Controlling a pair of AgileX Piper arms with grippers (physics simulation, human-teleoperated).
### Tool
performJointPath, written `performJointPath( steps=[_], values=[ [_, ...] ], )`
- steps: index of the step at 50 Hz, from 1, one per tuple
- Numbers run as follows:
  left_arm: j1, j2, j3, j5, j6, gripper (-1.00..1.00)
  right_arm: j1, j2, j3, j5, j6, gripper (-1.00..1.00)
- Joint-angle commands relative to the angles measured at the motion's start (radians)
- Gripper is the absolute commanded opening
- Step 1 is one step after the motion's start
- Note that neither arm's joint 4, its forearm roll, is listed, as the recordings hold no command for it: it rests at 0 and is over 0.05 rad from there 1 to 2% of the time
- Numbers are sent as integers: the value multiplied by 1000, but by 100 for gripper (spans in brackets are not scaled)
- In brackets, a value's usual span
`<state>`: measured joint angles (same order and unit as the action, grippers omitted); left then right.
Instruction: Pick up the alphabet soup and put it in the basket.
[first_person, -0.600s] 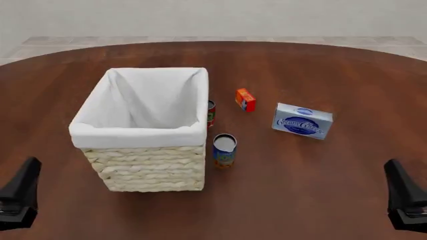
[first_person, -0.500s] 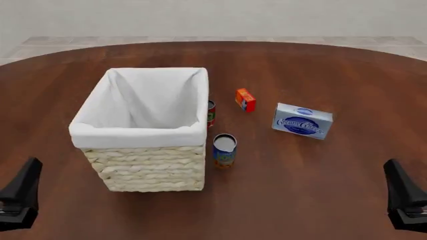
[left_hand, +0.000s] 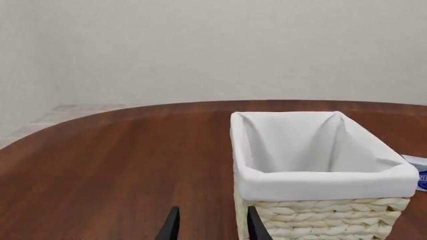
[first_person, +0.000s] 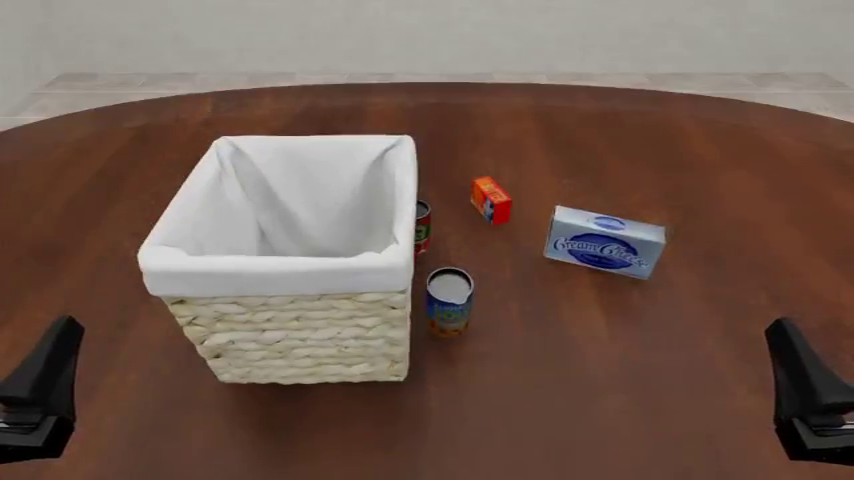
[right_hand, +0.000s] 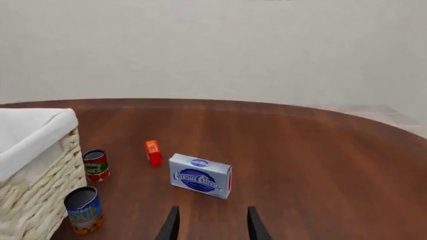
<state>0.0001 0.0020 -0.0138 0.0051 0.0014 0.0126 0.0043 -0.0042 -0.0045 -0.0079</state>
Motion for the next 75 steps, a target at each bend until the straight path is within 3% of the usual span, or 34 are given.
performJointPath(
  steps=[1, 29, 30, 31, 32, 40, 56, 75],
  values=[
    [1, -2, -1, 1, -1, 100, 14, -2, 0, -4, -17, 100],
    [3, -2, -7, 6, -5, 100, 67, -4, 0, -23, -68, 100],
    [4, -2, -6, 6, -5, 100, 56, 104, -160, 30, -61, 100],
    [5, -2, -6, 6, -4, 100, 59, 302, -360, 105, -65, 100],
    [4, -2, -6, 6, -4, 100, 60, 332, -472, 111, -67, 100],
    [6, -2, -7, 9, -2, 100, 71, 389, -463, 45, -76, 100],
    [7, -2, -11, 15, -3, 100, 92, 452, -612, 111, -101, 100],
    [13, -1, -24, 28, -3, 100, 212, 669, -806, 148, -107, 100]
  ],
)
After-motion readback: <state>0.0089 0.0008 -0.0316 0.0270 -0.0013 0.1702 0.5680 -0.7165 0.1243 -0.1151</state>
